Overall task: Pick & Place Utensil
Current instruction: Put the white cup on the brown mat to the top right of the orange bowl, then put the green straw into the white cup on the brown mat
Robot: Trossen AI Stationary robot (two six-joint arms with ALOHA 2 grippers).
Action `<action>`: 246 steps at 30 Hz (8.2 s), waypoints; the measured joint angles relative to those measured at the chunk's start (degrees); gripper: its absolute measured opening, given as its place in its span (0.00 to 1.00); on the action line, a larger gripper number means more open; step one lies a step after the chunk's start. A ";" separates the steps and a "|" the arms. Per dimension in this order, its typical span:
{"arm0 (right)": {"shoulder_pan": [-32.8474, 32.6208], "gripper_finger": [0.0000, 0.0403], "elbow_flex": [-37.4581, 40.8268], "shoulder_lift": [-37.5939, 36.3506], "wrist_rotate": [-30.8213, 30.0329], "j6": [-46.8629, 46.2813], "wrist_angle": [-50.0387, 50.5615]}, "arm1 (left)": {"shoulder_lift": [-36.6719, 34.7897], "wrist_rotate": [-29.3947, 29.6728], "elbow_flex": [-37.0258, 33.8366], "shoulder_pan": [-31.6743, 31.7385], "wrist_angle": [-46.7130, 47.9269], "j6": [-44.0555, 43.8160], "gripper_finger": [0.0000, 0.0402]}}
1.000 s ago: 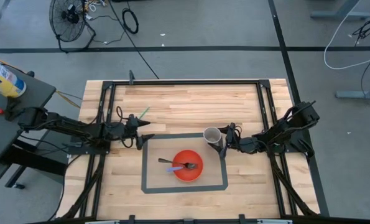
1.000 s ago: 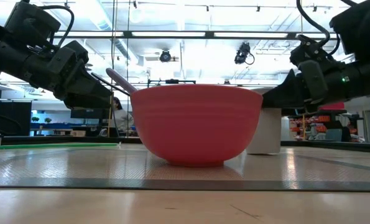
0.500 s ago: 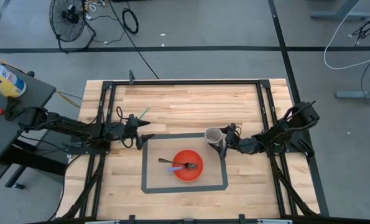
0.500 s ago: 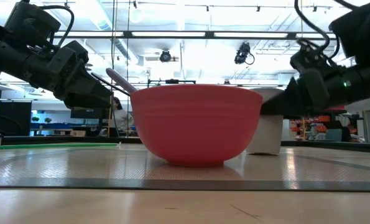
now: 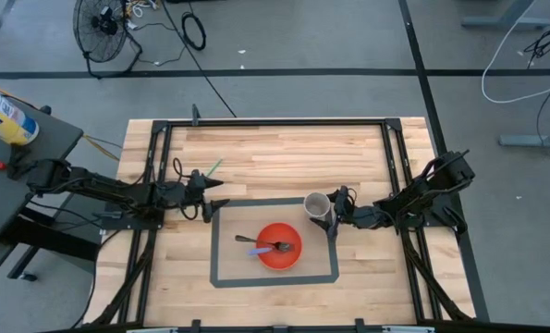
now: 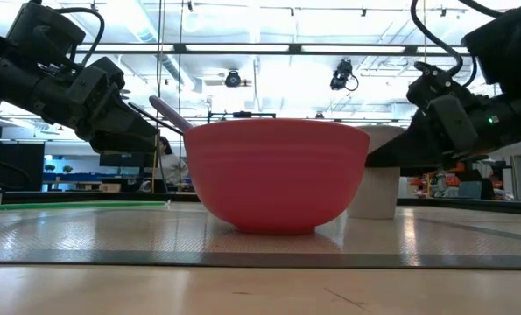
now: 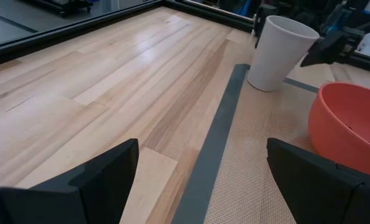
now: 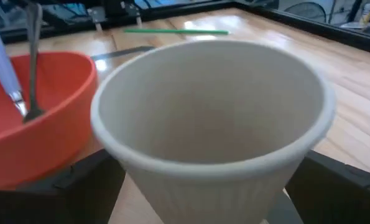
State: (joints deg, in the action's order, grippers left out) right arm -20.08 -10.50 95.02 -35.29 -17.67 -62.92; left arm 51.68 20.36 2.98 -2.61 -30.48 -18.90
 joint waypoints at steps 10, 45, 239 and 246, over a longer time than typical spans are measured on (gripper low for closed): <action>0.00 0.99 0.01 -0.04 4.30 -4.26 7.95 | 0.01 0.00 0.00 0.02 0.00 0.00 0.90; 0.79 0.99 0.11 -40.83 21.99 -29.04 65.58 | 0.00 3.50 0.34 6.73 2.84 -1.51 0.90; 13.25 0.11 -44.59 1.42 17.38 15.13 12.85 | 18.45 -0.87 22.56 -5.93 -22.47 24.04 0.06; 13.25 0.03 -44.59 1.42 17.40 15.15 12.91 | 18.44 -0.90 22.56 -5.93 -22.18 24.05 0.06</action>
State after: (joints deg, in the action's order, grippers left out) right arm -6.83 -55.09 96.44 -17.89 -2.52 -50.00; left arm 70.12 19.46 25.54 -8.54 -52.66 5.16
